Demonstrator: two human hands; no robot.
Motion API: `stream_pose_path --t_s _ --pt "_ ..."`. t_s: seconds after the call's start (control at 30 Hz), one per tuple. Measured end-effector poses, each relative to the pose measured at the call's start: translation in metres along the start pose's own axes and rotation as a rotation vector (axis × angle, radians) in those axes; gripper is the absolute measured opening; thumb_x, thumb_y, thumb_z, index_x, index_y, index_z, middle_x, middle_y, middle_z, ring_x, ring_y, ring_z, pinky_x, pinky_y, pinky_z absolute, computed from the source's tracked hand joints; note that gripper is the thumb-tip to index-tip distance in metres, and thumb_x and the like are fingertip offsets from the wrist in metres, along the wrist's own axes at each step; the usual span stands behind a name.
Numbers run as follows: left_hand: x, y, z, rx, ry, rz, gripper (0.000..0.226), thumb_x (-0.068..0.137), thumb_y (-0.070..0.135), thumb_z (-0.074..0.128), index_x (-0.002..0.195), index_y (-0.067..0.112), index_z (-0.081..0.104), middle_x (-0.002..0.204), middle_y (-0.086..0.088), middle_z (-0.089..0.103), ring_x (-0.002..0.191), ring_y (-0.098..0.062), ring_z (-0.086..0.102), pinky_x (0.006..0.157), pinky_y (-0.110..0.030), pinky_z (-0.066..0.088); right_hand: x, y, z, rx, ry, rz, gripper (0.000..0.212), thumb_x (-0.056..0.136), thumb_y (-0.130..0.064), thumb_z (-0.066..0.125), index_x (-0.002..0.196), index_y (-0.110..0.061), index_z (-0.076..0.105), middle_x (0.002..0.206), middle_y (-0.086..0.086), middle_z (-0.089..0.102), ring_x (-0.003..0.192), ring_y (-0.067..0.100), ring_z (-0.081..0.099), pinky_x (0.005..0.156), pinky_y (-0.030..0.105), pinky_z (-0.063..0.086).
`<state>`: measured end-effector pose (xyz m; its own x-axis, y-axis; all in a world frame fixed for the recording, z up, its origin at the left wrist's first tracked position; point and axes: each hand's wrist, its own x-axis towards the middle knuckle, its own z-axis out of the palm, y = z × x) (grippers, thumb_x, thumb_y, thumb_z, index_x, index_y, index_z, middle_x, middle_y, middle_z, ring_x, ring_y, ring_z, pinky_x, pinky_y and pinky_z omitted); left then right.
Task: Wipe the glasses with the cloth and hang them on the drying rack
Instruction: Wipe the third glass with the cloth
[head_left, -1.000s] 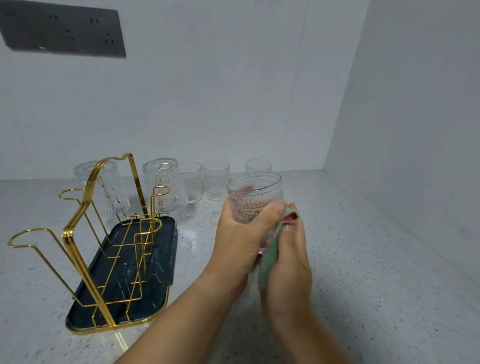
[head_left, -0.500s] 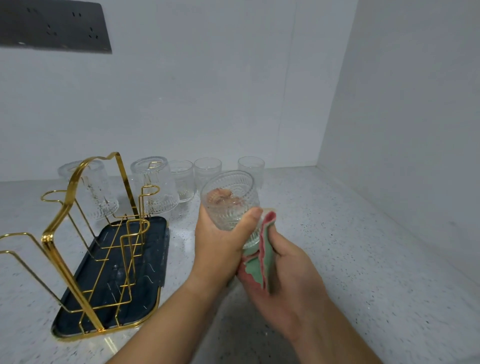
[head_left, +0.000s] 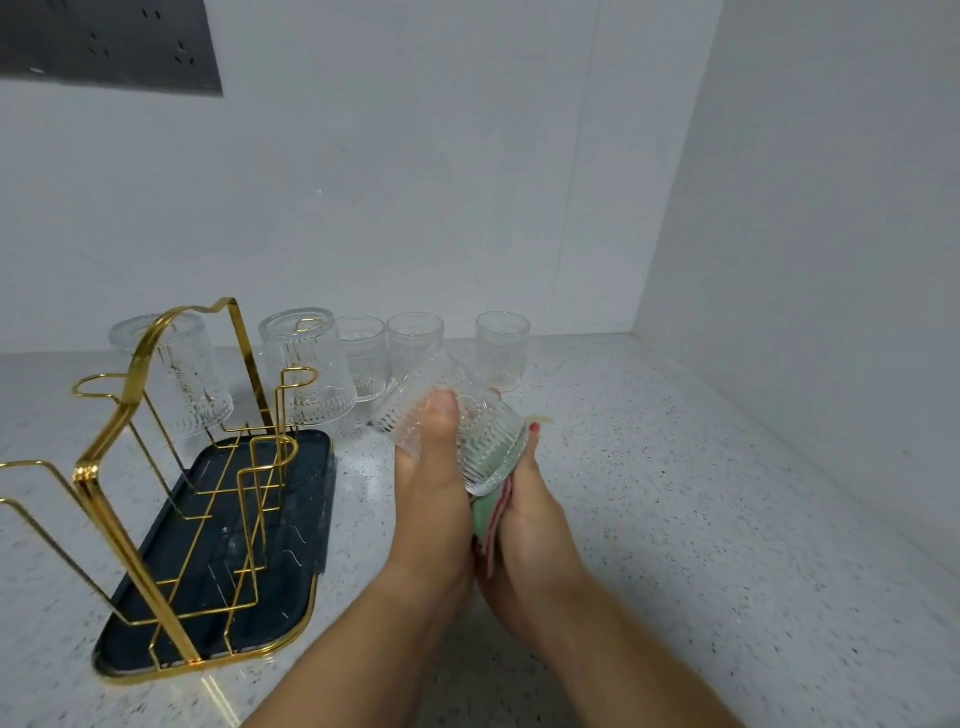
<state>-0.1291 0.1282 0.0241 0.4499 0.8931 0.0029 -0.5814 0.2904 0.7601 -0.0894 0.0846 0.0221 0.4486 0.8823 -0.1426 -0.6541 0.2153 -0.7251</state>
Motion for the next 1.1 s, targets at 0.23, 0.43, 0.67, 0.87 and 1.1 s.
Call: stream_pose_path --t_s 0.23,0.43,0.67,0.87,1.1 --pt "0.008 0.003 -0.004 0.132 -0.063 0.105 0.042 0.087 0.051 0.072 0.105 0.012 0.067 0.081 0.006 0.076 0.074 -0.011 0.075 0.061 -0.022 0.059 -0.016 0.013 -0.010 -0.056 0.008 -0.048 0.049 0.107 -0.048 0.037 0.117 -0.023 0.078 0.118 0.000 0.078 0.113 0.012 0.072 0.108 0.037 0.048" --pt "0.006 -0.001 -0.003 0.122 -0.110 0.178 0.044 0.078 0.048 0.083 0.101 0.015 0.065 0.089 -0.004 0.070 0.083 -0.018 0.072 0.072 -0.030 0.060 -0.028 -0.002 -0.014 -0.035 -0.004 -0.205 0.028 0.102 -0.017 0.062 0.127 -0.006 0.066 0.118 0.013 0.075 0.102 -0.020 0.062 0.087 0.002 0.048" --pt "-0.002 -0.002 -0.006 0.127 -0.174 0.152 0.057 0.084 0.040 0.071 0.130 0.007 0.067 0.119 -0.009 0.079 0.110 -0.023 0.077 0.087 -0.031 0.063 0.001 -0.032 0.013 -0.016 0.089 -0.184 0.048 0.106 -0.046 0.044 0.127 -0.010 0.070 0.119 0.013 0.077 0.110 0.028 0.074 0.100 0.045 0.054" --pt "0.009 -0.002 -0.014 0.247 -0.147 0.237 0.030 0.090 0.015 0.076 0.114 -0.001 0.068 0.097 -0.006 0.079 0.092 -0.018 0.078 0.076 -0.026 0.061 0.001 -0.020 0.000 0.179 -0.013 0.064 0.066 0.104 -0.058 0.037 0.136 -0.007 0.065 0.132 0.018 0.069 0.125 0.034 0.066 0.116 0.046 0.041" --pt "0.014 0.002 -0.020 0.274 -0.133 0.270 0.038 0.077 0.034 0.084 0.099 0.010 0.064 0.080 0.004 0.067 0.077 -0.012 0.067 0.074 -0.029 0.058 -0.021 0.001 -0.004 0.011 0.022 0.065 0.062 0.104 -0.052 0.039 0.127 -0.002 0.068 0.131 0.026 0.067 0.123 0.033 0.067 0.115 0.048 0.045"
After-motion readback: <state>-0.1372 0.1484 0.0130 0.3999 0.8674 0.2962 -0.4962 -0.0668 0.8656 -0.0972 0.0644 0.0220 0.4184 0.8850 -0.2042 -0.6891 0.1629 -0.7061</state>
